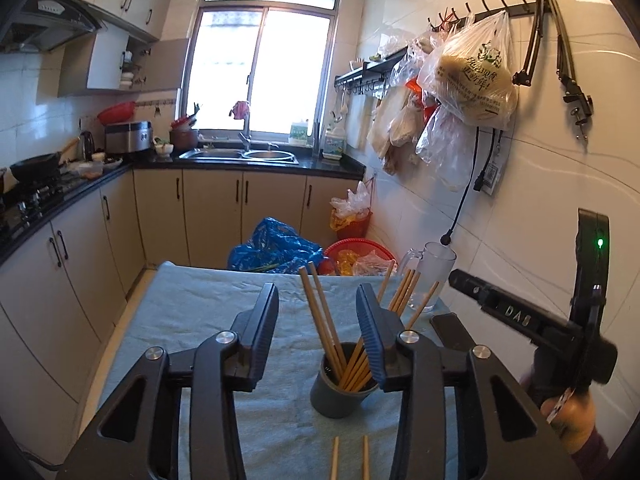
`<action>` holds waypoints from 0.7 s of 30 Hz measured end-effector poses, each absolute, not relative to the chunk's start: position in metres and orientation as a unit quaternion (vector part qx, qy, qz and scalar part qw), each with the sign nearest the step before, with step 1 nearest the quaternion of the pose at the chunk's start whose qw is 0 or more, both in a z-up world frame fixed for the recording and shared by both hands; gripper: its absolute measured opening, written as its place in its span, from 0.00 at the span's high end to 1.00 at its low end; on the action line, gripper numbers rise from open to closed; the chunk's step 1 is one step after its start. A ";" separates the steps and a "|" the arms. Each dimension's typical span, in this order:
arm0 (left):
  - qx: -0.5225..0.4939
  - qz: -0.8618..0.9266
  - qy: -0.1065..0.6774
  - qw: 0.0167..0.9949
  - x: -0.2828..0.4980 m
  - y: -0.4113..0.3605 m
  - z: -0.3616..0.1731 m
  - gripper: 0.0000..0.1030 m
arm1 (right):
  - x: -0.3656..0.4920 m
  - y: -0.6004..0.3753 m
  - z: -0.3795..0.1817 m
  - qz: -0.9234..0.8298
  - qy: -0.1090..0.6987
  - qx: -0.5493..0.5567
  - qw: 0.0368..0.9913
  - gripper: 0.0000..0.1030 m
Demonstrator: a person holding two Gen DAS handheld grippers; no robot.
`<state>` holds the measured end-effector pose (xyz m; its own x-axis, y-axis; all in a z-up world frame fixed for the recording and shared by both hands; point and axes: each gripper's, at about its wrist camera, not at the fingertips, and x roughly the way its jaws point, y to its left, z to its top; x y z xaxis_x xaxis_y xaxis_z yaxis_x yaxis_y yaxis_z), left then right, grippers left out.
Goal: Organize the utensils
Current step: 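Lower both chopsticks into the cup and open both tools, then withdraw both open tools back toward the last two chopsticks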
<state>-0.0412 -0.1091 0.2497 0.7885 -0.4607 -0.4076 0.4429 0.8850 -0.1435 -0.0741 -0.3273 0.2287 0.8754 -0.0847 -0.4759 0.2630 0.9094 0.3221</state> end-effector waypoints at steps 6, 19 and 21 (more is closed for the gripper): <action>-0.014 -0.232 0.222 0.947 -0.066 -0.093 0.249 0.57 | -0.096 -0.318 0.240 -0.092 0.229 0.183 0.952 0.52; 0.023 -0.206 0.258 0.944 -0.116 -0.074 0.219 0.45 | -0.150 -0.290 0.209 -0.081 0.300 0.148 0.939 0.39; 0.026 -0.199 0.266 0.943 -0.120 -0.071 0.213 0.45 | -0.158 -0.287 0.199 -0.081 0.311 0.149 0.935 0.39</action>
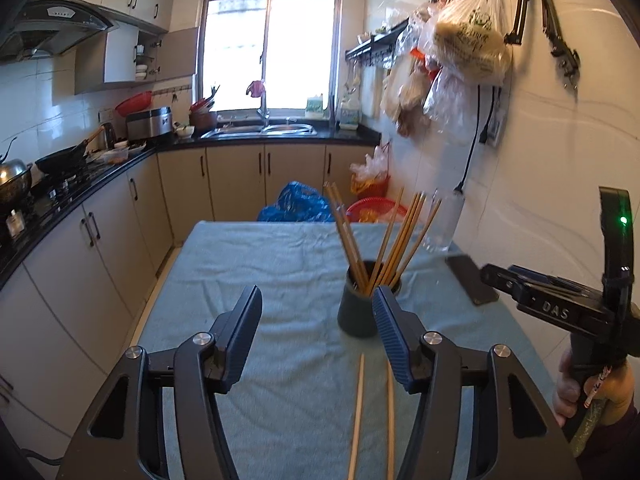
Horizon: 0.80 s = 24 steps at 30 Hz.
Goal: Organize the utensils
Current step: 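Withdraw both open tools back toward the last two chopsticks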
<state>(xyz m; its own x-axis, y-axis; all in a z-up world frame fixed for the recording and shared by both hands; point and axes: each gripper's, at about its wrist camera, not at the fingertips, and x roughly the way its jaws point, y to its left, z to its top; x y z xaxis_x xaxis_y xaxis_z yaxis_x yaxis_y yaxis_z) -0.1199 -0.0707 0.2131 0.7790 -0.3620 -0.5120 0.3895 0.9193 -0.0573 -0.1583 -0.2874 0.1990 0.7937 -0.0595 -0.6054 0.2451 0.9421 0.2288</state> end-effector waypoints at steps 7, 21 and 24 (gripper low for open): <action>0.020 -0.163 0.313 0.936 -0.122 -0.060 0.183 0.45 | -0.176 -0.283 0.162 -0.069 0.345 0.177 0.919 0.38; 0.045 -0.163 0.401 0.900 -0.109 -0.072 0.110 0.45 | -0.167 -0.258 0.086 -0.021 0.452 0.185 0.872 0.36; 0.043 -0.191 0.432 0.880 -0.110 -0.082 0.088 0.45 | -0.162 -0.250 0.076 -0.013 0.464 0.178 0.868 0.36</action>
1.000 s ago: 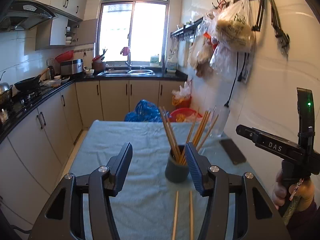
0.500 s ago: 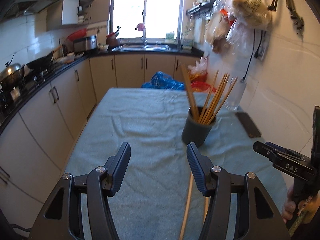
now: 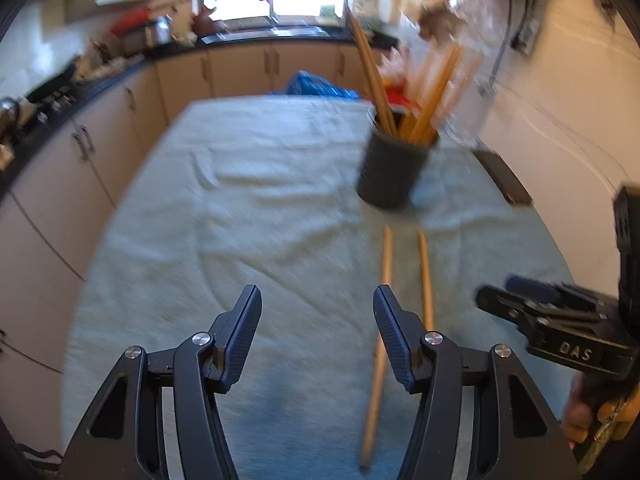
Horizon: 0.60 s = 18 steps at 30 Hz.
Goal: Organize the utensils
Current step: 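Withdraw both open tools back toward the last two chopsticks, then close the left tool on a chopstick while the right tool grasps the other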
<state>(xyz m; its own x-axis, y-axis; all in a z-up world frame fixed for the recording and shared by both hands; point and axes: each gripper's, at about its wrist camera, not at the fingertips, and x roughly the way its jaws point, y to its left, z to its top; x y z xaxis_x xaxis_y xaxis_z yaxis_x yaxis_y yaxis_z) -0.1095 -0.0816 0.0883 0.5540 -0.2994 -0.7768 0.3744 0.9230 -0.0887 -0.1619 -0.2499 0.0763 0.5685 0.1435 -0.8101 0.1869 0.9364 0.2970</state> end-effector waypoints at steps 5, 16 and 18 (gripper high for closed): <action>0.059 -0.228 0.465 0.853 -0.115 -0.100 0.059 0.48 | -0.150 -0.238 0.061 0.003 0.487 0.164 0.858 0.37; 0.061 -0.254 0.513 0.818 -0.107 -0.116 0.023 0.90 | -0.110 -0.220 0.040 0.008 0.527 0.119 0.842 0.50; 0.034 -0.248 0.522 0.815 -0.103 -0.109 0.022 0.93 | -0.104 -0.216 0.036 0.006 0.532 0.110 0.839 0.56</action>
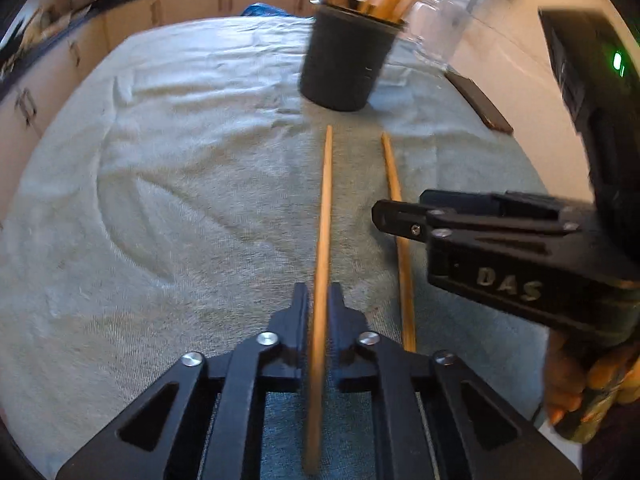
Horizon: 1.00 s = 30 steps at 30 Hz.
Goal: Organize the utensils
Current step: 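Close the left tool on a chopstick while the right tool grasps the other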
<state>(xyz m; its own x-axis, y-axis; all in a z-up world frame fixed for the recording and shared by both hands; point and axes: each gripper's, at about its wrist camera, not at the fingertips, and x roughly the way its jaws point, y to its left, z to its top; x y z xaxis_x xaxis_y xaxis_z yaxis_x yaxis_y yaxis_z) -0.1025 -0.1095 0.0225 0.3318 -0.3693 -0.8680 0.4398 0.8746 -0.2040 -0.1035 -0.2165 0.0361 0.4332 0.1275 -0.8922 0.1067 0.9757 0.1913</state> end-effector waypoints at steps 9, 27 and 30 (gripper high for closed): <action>-0.033 -0.245 0.557 0.793 -0.090 -0.093 0.021 0.93 | -0.093 -0.218 0.033 -0.010 0.554 0.057 0.831 0.84; 0.011 -0.243 0.563 0.790 -0.009 -0.141 0.032 0.79 | -0.069 -0.257 0.033 -0.021 0.560 0.101 0.822 0.79; 0.004 -0.248 0.569 0.784 0.004 -0.146 0.027 0.79 | -0.062 -0.259 0.033 -0.027 0.557 0.101 0.824 0.79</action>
<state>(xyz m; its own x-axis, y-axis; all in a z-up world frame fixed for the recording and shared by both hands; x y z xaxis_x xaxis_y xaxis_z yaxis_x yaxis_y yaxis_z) 0.0036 -0.1456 0.0266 0.2290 -0.3833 -0.8948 0.3928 0.8774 -0.2753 -0.0620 -0.2588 0.0329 0.3778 0.0687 -0.9234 0.1567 0.9781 0.1369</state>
